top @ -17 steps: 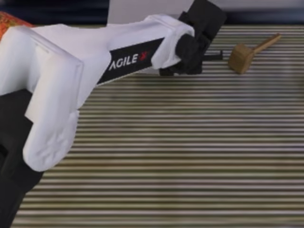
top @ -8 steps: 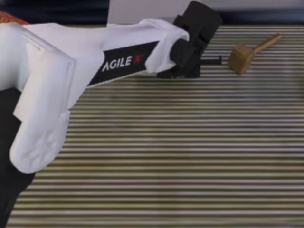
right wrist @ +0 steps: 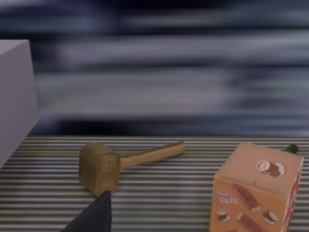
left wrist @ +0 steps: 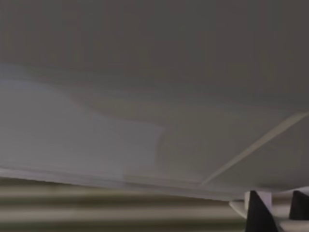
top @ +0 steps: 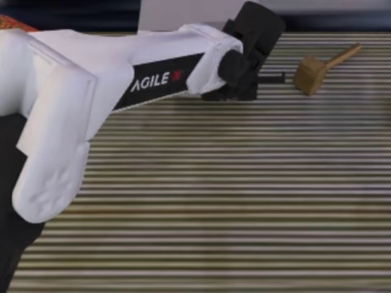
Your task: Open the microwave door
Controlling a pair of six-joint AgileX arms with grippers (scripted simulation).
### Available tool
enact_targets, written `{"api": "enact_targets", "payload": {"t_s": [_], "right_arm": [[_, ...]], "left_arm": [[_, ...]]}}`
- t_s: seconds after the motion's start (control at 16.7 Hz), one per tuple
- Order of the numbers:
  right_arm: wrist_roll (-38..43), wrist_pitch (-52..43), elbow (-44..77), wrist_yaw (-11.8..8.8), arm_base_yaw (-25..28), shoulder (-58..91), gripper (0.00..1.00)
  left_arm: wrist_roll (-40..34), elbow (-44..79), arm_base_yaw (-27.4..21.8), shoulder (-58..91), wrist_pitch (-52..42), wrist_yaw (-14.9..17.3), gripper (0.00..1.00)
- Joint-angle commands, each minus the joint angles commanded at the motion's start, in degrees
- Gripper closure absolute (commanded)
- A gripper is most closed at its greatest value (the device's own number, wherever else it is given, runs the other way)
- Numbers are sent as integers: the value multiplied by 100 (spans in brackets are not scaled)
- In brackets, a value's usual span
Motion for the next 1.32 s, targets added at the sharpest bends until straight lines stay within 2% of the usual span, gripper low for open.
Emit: {"api": "enact_targets", "payload": {"t_s": [0.9, 1.32], "right_arm": [[0, 0, 0, 0, 0, 0, 0], [0, 0, 0, 0, 0, 0, 0]], "left_arm": [[0, 0, 0, 0, 0, 0, 100], [309, -511, 18, -282, 334, 203, 100]]}}
